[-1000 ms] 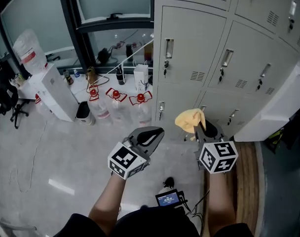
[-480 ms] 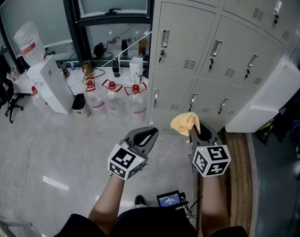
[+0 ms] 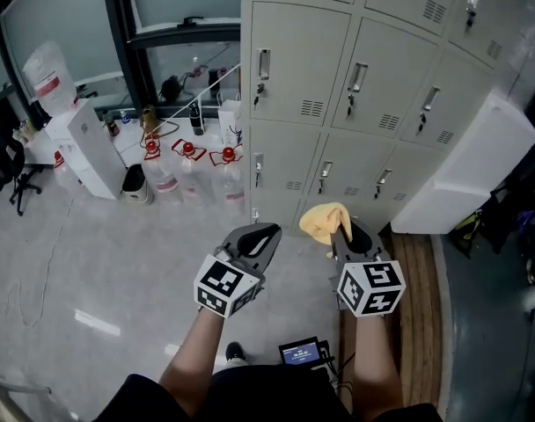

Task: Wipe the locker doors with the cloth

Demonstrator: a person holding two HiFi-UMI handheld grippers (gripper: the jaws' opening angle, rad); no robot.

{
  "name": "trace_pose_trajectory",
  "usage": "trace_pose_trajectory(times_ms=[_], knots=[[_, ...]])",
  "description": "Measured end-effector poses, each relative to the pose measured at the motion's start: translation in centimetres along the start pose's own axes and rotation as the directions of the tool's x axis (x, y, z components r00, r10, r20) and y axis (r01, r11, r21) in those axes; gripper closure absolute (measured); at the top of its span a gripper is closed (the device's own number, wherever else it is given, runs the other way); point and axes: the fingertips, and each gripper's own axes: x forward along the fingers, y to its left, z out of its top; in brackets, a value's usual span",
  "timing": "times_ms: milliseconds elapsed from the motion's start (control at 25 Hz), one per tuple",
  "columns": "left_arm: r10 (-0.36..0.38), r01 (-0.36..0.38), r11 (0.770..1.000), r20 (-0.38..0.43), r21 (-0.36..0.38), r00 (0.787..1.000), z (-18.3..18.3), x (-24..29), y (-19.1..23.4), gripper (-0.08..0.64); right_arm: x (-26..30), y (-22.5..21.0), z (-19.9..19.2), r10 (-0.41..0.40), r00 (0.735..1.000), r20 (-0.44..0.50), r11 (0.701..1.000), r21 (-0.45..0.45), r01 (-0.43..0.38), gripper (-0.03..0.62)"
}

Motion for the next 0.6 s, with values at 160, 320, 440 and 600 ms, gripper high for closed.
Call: trace_pose_trajectory(times_ms=[160,320,440,600], knots=[[0.012,-0.012,1.0,0.0,0.018,1.0,0.5,1.2,-1.4,0.529,-0.8,-1.5,0.1,-0.001,1.0,0.019,1.0,0.017,0.0,0.52],[0.023,-0.023,0.999,-0.009,0.03,1.0,0.9,1.7,-1.7,0.529,-0.9,-2.0,0.2,0.0,1.0,0.03,1.0,0.03,-0.001,0.52],[0.025,-0.025,0.999,-0.013,0.032,1.0,1.0,1.8,-1.8,0.529,-0.9,-2.1,0.3,-0.002,0.999,0.034,1.0,0.032,0.001,0.52],[0.024,-0.024,0.999,0.006,0.027,1.0,1.4,1.8,-1.9,0.528,-1.0,-1.7,0.5,0.006,0.999,0.04,1.0,0.025,-0.007,0.52]])
